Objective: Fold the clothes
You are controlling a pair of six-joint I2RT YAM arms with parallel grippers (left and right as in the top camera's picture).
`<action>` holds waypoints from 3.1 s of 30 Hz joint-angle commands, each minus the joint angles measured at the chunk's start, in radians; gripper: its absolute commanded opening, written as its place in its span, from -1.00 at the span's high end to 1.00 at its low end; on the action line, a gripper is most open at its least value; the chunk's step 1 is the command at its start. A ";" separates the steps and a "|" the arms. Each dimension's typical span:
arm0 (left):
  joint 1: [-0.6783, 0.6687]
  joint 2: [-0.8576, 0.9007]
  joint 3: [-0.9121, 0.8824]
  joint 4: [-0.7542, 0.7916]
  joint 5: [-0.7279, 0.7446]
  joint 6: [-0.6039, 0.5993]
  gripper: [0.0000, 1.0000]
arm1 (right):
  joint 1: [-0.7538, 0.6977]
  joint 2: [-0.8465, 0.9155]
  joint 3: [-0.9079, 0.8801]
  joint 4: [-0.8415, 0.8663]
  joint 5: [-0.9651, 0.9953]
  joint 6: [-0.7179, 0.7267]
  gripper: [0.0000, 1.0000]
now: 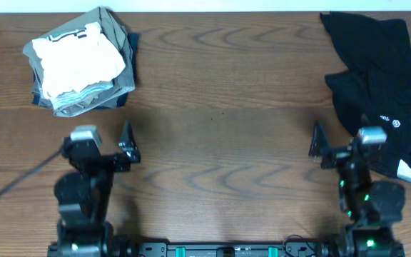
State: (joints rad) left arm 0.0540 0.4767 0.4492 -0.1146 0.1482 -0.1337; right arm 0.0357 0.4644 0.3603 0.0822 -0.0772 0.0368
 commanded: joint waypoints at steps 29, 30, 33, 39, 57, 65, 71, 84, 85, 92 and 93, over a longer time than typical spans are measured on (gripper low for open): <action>-0.113 0.889 0.614 -0.355 0.066 0.181 -0.96 | -0.190 1.300 1.083 -0.591 -0.170 -0.048 -0.98; -0.113 0.904 0.614 -0.355 0.082 0.182 -0.96 | -0.190 1.327 1.083 -0.578 -0.151 -0.054 -0.87; -0.113 0.945 0.614 -0.354 0.132 0.182 -0.96 | -0.190 1.397 1.083 -0.544 -0.115 -0.053 -0.72; -0.113 1.012 0.614 -0.351 0.132 0.182 -0.96 | -0.190 1.514 1.083 -0.523 -0.033 -0.049 -0.78; -0.113 1.038 0.614 -0.348 0.132 0.182 -0.96 | -0.189 1.736 1.083 -0.440 0.082 -0.050 -0.57; -0.113 1.038 0.614 -0.348 0.132 0.182 -0.96 | -0.190 1.737 1.083 -0.449 0.185 -0.033 0.02; -0.113 1.038 0.614 -0.335 0.132 0.182 -0.98 | -0.190 1.736 1.083 -0.477 0.211 -0.030 0.60; -0.113 1.038 0.614 -0.263 0.132 0.181 -1.00 | -0.177 1.472 1.086 -0.655 0.017 -0.030 0.98; -0.113 1.038 0.614 -0.257 0.132 0.181 -1.00 | -0.172 1.429 1.086 -0.675 -0.003 -0.030 0.98; -0.113 1.038 0.614 -0.227 0.133 0.181 -1.00 | -0.098 1.118 1.099 -0.784 -0.047 -0.031 0.98; -0.113 1.038 0.614 -0.223 0.133 0.181 -1.00 | -0.082 1.083 1.103 -0.792 -0.047 -0.031 0.98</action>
State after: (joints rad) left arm -0.0570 1.5135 1.0431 -0.3443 0.2676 0.0345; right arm -0.0917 1.6321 1.4433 -0.6937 -0.0788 0.0097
